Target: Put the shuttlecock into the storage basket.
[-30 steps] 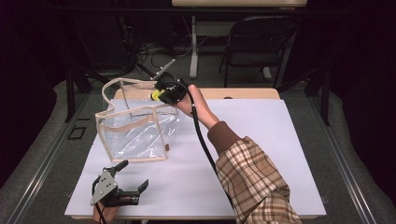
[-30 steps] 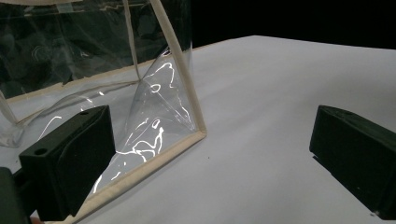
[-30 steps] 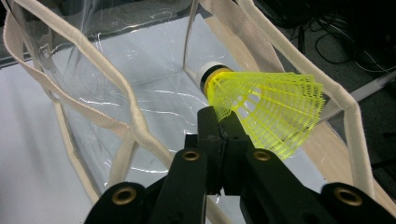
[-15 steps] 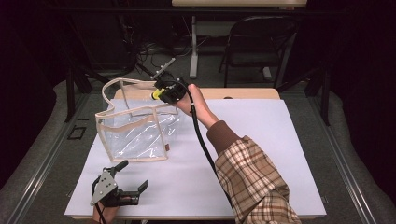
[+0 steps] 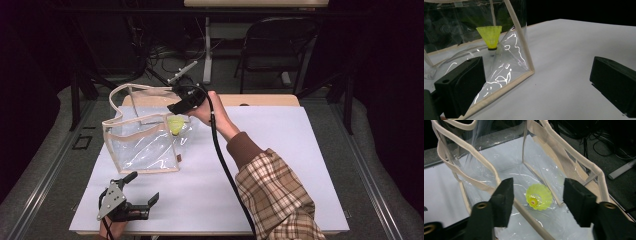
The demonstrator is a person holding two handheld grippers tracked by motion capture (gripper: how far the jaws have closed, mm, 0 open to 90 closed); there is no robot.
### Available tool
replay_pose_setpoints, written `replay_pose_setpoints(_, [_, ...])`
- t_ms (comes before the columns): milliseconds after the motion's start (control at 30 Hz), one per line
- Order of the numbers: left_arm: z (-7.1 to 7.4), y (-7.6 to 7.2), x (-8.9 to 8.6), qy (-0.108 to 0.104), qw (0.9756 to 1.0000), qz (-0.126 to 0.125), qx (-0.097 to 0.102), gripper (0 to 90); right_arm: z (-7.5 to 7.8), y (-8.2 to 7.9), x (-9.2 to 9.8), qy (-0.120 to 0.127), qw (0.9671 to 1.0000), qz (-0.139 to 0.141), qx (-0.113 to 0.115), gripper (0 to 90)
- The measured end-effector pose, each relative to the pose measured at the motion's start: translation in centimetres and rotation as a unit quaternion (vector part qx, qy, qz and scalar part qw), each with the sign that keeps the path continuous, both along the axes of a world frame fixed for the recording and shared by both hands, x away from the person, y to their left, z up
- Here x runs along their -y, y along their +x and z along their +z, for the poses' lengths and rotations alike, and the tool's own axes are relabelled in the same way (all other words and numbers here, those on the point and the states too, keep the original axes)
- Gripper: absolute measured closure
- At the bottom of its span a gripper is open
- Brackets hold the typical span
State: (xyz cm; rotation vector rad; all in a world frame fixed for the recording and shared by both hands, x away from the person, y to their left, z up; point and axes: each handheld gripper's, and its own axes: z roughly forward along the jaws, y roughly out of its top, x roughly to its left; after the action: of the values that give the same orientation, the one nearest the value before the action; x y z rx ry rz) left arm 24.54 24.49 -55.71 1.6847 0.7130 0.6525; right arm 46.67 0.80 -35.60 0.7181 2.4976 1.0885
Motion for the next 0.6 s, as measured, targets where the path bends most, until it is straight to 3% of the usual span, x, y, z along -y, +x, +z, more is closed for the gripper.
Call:
replay_pose_setpoints(267, [0.0, 0.1, 0.1, 0.002, 1.0, -0.001, -0.001, 0.2, 0.5, -0.7, 1.2, 0.019, 0.9998, 0.005, -0.003, 15.4])
replay_pose_setpoints(600, [0.0, 0.1, 0.2, 0.003, 1.0, 0.0, -0.002, 0.2, 0.3, -1.7, 3.2, 0.031, 0.9995, 0.009, -0.006, 4.3])
